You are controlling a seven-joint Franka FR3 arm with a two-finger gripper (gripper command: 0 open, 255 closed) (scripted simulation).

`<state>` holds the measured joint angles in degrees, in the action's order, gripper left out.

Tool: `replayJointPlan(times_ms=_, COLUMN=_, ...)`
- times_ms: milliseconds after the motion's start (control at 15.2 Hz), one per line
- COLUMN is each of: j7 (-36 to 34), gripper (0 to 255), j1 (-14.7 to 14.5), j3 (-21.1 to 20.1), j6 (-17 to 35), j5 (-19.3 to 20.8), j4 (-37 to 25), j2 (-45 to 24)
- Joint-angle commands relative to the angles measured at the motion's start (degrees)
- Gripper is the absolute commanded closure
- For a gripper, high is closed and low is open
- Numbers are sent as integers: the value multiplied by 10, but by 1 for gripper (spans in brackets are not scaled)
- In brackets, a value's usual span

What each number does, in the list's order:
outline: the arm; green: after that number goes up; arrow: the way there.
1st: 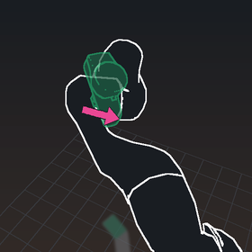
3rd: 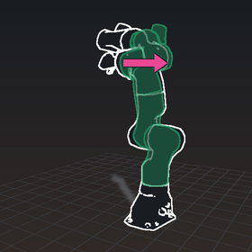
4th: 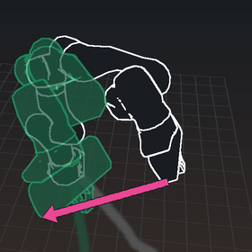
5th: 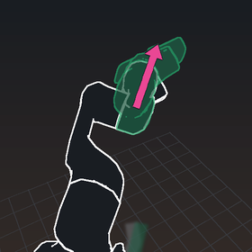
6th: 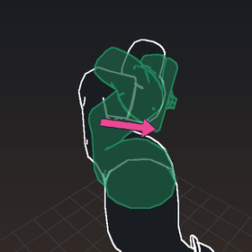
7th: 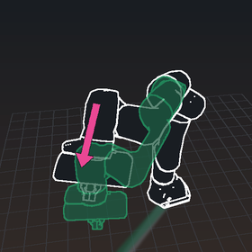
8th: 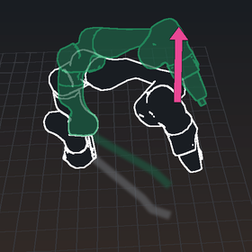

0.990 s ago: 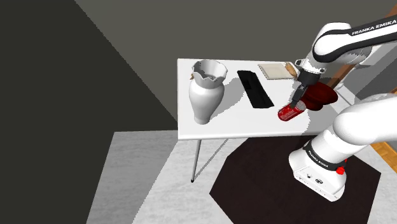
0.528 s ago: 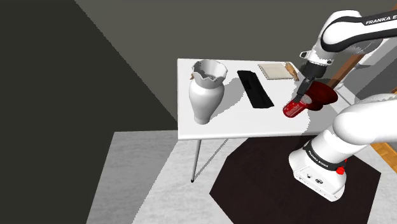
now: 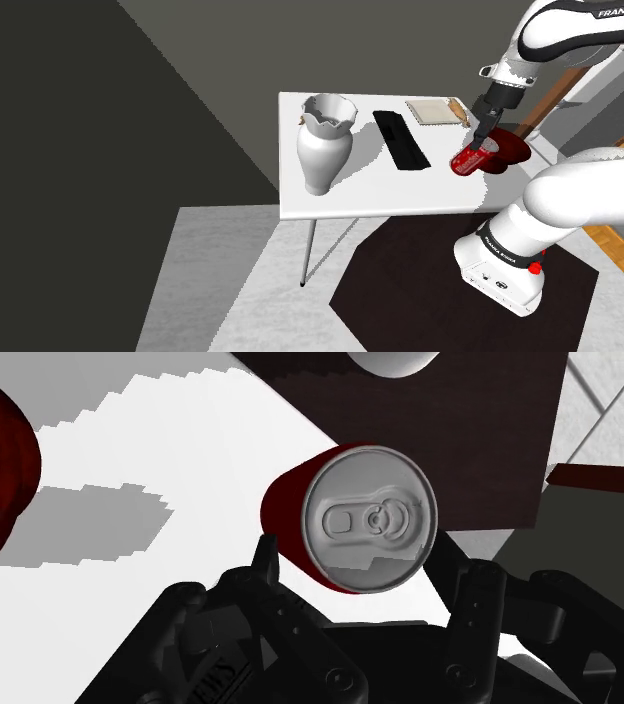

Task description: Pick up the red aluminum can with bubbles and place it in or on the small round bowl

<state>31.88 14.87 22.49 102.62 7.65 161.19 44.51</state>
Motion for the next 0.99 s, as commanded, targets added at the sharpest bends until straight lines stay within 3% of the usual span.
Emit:
replayJointPlan(times_ms=0, j7=-2, gripper=255, j1=0, j3=-5, j6=-21, j5=-3, j4=-12, j2=9)
replayJointPlan(times_ms=792, j7=-13, gripper=255, j1=-5, j3=-28, j6=-123, j5=-21, j4=-90, j2=34)
replayJointPlan(times_ms=924, j7=0, gripper=255, j1=-2, j3=-15, j6=-125, j5=-11, j4=-104, j2=22)
